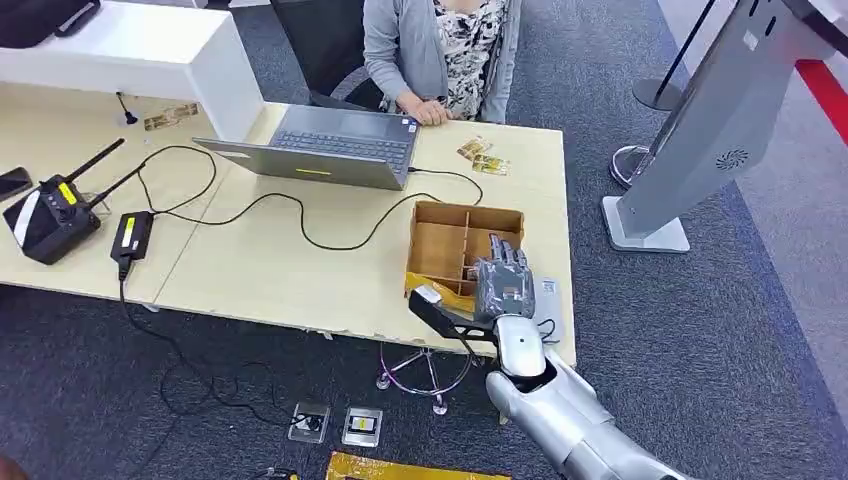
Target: Pass the card to the sensor for recognition and then transmit it.
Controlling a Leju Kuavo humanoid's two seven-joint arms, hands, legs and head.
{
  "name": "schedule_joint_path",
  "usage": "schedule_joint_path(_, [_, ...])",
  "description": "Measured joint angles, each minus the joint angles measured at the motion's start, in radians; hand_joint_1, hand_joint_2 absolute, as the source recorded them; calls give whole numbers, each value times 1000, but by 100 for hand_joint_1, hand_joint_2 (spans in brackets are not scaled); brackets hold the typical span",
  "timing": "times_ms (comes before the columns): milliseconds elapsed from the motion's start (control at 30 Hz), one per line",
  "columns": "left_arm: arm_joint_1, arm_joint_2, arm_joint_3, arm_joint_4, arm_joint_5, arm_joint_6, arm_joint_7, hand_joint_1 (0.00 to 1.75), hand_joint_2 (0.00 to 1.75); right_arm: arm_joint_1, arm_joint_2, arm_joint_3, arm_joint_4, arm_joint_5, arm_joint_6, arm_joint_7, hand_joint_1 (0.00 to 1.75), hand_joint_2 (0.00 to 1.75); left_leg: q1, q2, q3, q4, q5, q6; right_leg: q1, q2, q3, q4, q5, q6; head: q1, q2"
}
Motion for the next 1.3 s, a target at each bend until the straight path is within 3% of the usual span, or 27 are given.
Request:
schedule_joint_path(333, [0,0,0,0,-5,-4,6,0,0,0,0,0,15,-14,-16,-10,175,175,0,0,0,0,0,0,0,0,0,0,0,0,0,0])
schedule_joint_path(533, [0,1,0,0,-17,-8,5,0,0,0,-2,0,8,20,-77,24,175,175,0,0,0,0,0,0,0,0,0,0,0,0,0,0])
schedule_joint_path(767, [-1,1,0,0,-27,-13,0,0,0,-33,-34,-33,-145,147,-21,66,175,175,0,1,0,0,0,0,0,1,0,0,0,0,0,0])
schedule_joint_path(1033, [-2,1,-3,1,-28,-13,-2,0,0,-60,-64,-64,-293,173,-8,67,175,175,0,1,1,0,0,0,0,1,0,0,0,0,0,0])
schedule_joint_path(1300, [-2,2,-3,1,-18,1,-4,0,0,-89,-72,-62,-337,150,-30,17,175,175,0,1,0,0,0,0,0,1,0,0,0,0,0,0])
